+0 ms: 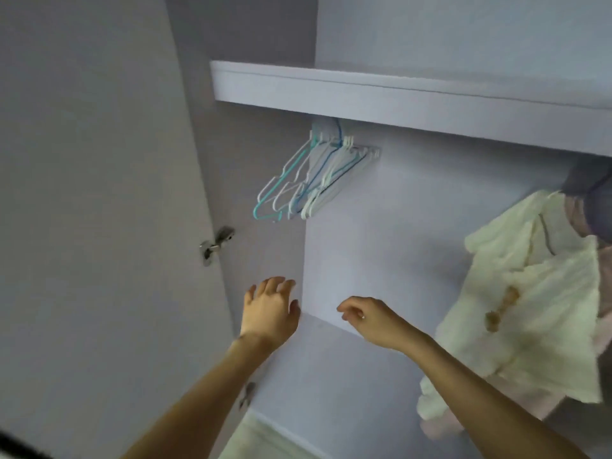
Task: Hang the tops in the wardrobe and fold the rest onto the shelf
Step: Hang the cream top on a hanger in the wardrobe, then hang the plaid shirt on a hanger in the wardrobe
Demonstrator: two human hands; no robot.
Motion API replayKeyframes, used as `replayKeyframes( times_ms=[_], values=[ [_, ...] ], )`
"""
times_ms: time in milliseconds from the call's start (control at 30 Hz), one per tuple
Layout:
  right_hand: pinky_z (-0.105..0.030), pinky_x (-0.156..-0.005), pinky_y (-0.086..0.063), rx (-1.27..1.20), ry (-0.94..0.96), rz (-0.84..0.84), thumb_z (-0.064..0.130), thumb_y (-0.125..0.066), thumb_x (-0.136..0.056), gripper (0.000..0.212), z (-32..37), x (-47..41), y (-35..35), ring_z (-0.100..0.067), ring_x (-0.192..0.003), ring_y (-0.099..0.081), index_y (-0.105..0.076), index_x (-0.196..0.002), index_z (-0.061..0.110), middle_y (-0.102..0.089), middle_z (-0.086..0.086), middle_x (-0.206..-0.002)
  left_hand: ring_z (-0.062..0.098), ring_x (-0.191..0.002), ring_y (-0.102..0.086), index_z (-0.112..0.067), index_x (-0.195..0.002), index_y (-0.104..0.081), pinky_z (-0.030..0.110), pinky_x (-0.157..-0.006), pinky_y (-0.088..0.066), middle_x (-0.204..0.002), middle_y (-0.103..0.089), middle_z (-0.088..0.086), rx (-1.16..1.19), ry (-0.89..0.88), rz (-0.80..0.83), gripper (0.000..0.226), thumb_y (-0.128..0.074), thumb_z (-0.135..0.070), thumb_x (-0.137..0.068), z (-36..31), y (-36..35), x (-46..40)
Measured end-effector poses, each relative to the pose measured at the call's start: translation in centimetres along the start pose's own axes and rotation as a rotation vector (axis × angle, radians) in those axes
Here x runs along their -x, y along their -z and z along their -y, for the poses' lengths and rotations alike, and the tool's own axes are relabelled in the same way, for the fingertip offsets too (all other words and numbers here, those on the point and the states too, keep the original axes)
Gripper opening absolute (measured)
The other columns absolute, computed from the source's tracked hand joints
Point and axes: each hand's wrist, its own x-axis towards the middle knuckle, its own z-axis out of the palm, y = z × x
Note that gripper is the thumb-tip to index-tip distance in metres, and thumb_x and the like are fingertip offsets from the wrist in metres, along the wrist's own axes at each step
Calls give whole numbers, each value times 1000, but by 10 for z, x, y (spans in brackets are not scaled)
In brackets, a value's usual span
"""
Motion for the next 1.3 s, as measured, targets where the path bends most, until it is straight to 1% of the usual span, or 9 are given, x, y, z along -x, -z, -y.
replayKeyframes(
  times_ms=[200,333,500,733,833,900,967,1067,1300],
  values=[
    [-26,-89,-43,30,328,262,14,-42,-97,28,96,-37,-99,-22,-107,-60,-64,-113,12,-67,-6,-113,20,-126,-45,-26,-134,-50,30,-103,-30,-137,-51,-5,-5,450,-104,41,-45,-33,-94,108,32,120],
    [-29,-91,-47,52,552,525,16,-41,-97,27,165,-20,-176,-19,-102,-61,-63,-112,15,-68,-4,-109,19,-123,-49,-24,-131,-52,30,-101,-33,-134,-54,-4,-31,780,-212,38,-45,-31,-94,141,51,237],
    [-23,-85,-46,116,766,847,20,-39,-98,29,235,46,-264,-13,-98,-60,-63,-114,18,-62,8,-99,19,-120,-51,-24,-132,-50,29,-98,-35,-134,-53,-3,-62,1171,-294,37,-44,-31,-96,141,68,379],
    [-27,-86,-47,205,1081,1143,18,-41,-97,27,330,189,-366,-18,-94,-61,-65,-110,19,-64,5,-95,26,-113,-56,-18,-126,-57,34,-90,-44,-127,-58,4,-101,1668,-524,34,-49,-23,-93,103,90,573],
    [-23,-87,-41,272,1203,1234,16,-41,-98,29,367,256,-408,-20,-105,-59,-64,-115,14,-65,-4,-110,24,-118,-53,-16,-128,-56,34,-93,-43,-131,-56,4,-116,1816,-638,35,-49,-22,-94,92,92,646],
    [-22,-87,-40,283,1262,1280,14,-41,-97,29,387,295,-433,-18,-100,-58,-65,-114,13,-65,-2,-102,22,-121,-50,-14,-129,-55,33,-93,-43,-132,-55,5,-120,1881,-684,36,-48,-21,-94,91,95,688],
    [-19,-78,-41,305,1305,1310,13,-41,-96,28,411,340,-466,-13,-89,-58,-65,-111,14,-62,4,-91,21,-125,-47,-14,-129,-55,33,-92,-43,-133,-55,6,-106,1950,-738,36,-47,-21,-95,94,98,738],
    [-26,-82,-49,333,1331,1360,14,-40,-95,28,436,396,-510,-17,-88,-62,-64,-109,17,-62,5,-90,21,-129,-44,-13,-120,-59,36,-89,-46,-130,-56,7,-63,2033,-764,30,-44,-20,-96,99,103,801],
    [-23,-81,-43,421,1527,1414,19,-38,-97,31,479,508,-599,-14,-97,-58,-58,-121,17,-63,-3,-115,19,-118,-49,-19,-129,-52,36,-92,-46,-132,-51,2,9,2249,-799,34,-42,-22,-96,100,93,930]
  ],
)
